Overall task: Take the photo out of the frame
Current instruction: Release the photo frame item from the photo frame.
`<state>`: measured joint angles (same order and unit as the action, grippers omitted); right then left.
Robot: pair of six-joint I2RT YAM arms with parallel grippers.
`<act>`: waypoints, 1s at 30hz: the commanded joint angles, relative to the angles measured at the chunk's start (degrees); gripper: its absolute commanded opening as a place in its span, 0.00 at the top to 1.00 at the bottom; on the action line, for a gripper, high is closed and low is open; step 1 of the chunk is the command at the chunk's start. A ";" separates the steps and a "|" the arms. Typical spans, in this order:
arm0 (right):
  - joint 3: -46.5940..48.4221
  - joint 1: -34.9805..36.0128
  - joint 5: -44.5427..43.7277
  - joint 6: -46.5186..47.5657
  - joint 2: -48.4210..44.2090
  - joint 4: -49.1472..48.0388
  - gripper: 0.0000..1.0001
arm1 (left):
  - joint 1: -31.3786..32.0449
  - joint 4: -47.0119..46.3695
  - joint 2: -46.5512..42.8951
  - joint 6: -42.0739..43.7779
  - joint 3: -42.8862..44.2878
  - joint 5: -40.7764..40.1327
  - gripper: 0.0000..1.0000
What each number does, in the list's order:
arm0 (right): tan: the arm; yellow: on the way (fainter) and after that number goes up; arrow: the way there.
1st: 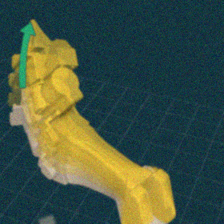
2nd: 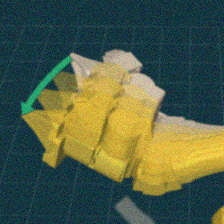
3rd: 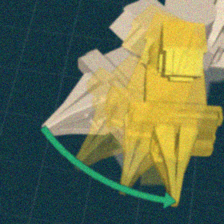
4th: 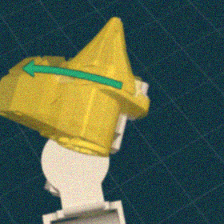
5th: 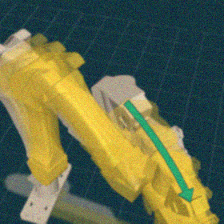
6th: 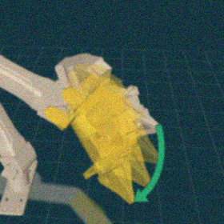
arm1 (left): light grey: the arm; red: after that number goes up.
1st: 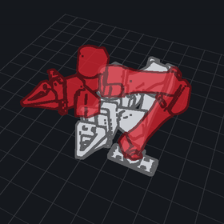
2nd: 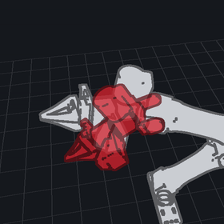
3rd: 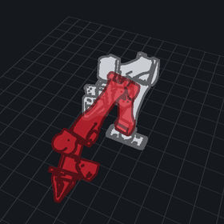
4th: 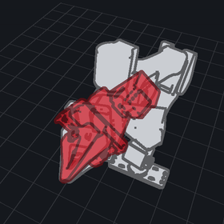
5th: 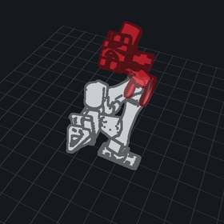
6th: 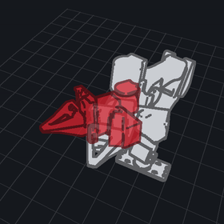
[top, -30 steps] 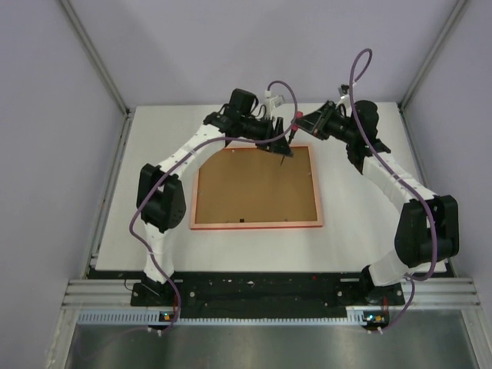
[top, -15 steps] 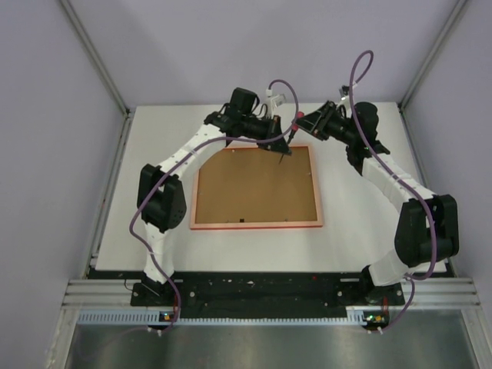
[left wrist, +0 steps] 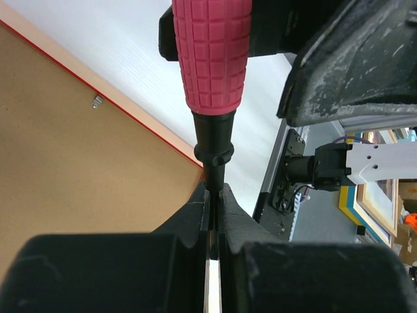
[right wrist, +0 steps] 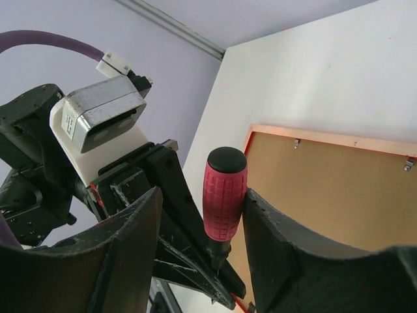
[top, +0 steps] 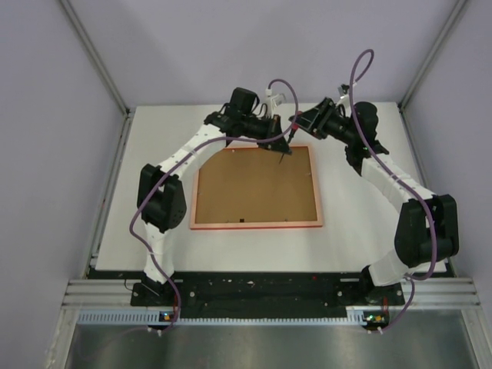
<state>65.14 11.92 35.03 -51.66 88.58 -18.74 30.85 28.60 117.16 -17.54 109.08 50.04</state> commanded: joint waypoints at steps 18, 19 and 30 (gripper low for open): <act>3.32 1.44 0.13 -1.77 4.32 -3.23 0.60 | 2.11 -4.17 -1.76 -1.27 -0.80 3.48 1.00; 3.32 1.35 0.48 -2.21 4.41 -3.58 0.60 | 2.28 -4.17 -1.76 -1.18 -0.71 3.40 1.00; 5.08 1.44 1.98 -3.62 5.73 -4.29 0.50 | 2.99 -3.55 -1.68 -0.30 -0.80 3.13 1.00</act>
<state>66.52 12.73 36.05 -54.43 93.08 -19.44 32.97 27.16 117.16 -18.48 108.51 51.62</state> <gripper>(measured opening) 0.496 0.048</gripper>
